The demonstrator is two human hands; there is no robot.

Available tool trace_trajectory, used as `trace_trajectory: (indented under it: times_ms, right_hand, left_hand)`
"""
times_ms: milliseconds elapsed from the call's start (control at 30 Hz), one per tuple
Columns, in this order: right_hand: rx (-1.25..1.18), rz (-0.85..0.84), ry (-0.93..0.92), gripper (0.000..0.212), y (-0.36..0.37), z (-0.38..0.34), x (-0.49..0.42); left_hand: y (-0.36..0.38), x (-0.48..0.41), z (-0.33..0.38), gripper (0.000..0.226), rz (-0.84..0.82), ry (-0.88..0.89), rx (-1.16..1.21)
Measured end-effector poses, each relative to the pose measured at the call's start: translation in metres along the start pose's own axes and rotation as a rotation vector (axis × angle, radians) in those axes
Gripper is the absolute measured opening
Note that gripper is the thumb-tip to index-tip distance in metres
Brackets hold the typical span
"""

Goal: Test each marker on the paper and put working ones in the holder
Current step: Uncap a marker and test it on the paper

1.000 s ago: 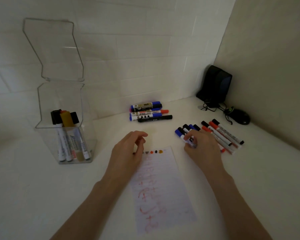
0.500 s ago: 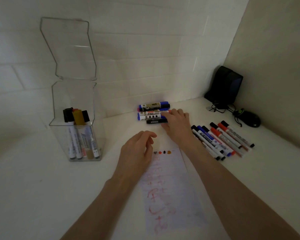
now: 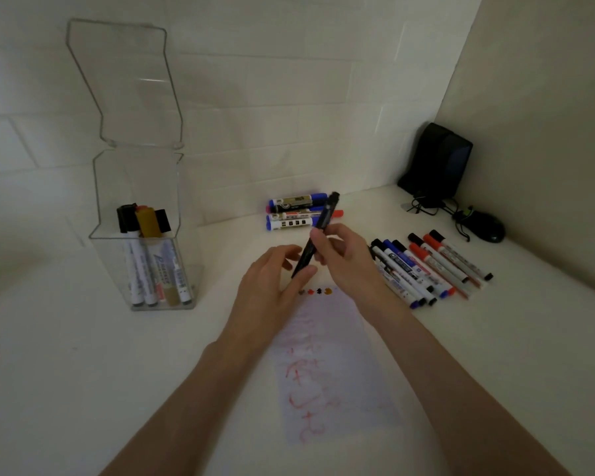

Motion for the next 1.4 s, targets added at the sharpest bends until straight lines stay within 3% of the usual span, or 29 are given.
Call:
trace_trajectory:
  times_ms: [100, 267, 433, 533, 600, 700, 767, 867, 1033, 1133, 1200, 1400]
  right_hand:
    - [-0.068, -0.045, 0.066, 0.023, -0.002, 0.009, 0.022]
    - [-0.045, 0.009, 0.067, 0.038, -0.017, 0.011, 0.035]
    - [-0.103, -0.016, 0.051, 0.035, -0.030, 0.012, 0.045]
    - [-0.368, 0.268, 0.095, 0.025, -0.101, 0.014, 0.039]
    - [-0.336, 0.355, 0.029, 0.025, -0.135, 0.001, 0.040]
    - [-0.233, 0.214, 0.037, 0.023, -0.112, -0.003, 0.037]
    - [-0.275, 0.140, 0.057, 0.018, -0.090, 0.005, 0.039]
    - [-0.314, 0.219, 0.124, 0.017, -0.085, 0.026, 0.037]
    - [-0.268, 0.307, 0.189, 0.016, -0.077, 0.047, 0.028]
    - [-0.249, 0.275, 0.169, 0.013, -0.071, 0.051, 0.024]
    - [-0.149, 0.265, 0.137, 0.025, -0.069, 0.051, 0.021]
    - [0.042, 0.264, 0.128, 0.020, -0.066, 0.048, 0.009]
  left_hand:
    - [0.012, -0.001, 0.009, 0.023, -0.086, 0.075, -0.007]
    - [0.012, 0.008, 0.026, 0.045, -0.149, 0.245, -0.214]
    - [0.024, 0.008, 0.026, 0.037, -0.237, 0.198, 0.005]
    - [0.013, 0.014, 0.011, 0.032, -0.238, 0.176, 0.059]
    - [0.004, 0.014, 0.009, 0.028, -0.182, 0.157, 0.102]
    - [0.014, 0.009, 0.025, 0.003, -0.171, 0.119, 0.205]
    - [0.023, 0.009, 0.028, 0.015, -0.173, 0.075, 0.242]
    - [0.028, 0.014, 0.018, 0.027, -0.244, 0.010, 0.147]
    - [0.021, 0.016, 0.023, 0.026, -0.265, 0.178, -0.214]
    - [0.024, 0.015, 0.023, 0.043, -0.282, 0.201, -0.248]
    - [0.031, 0.016, 0.019, 0.052, -0.334, 0.171, -0.248]
    - [0.037, 0.015, 0.014, 0.055, -0.395, 0.112, -0.228]
Point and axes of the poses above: each hand's wrist, its own x-axis away from the middle knuckle, its own y-axis out of the palm, z = x × y, the point moved 10 cm from there along -x, towards the middle knuckle, and after that the axes turned 13 degrees about y, right-handed, at the moved point
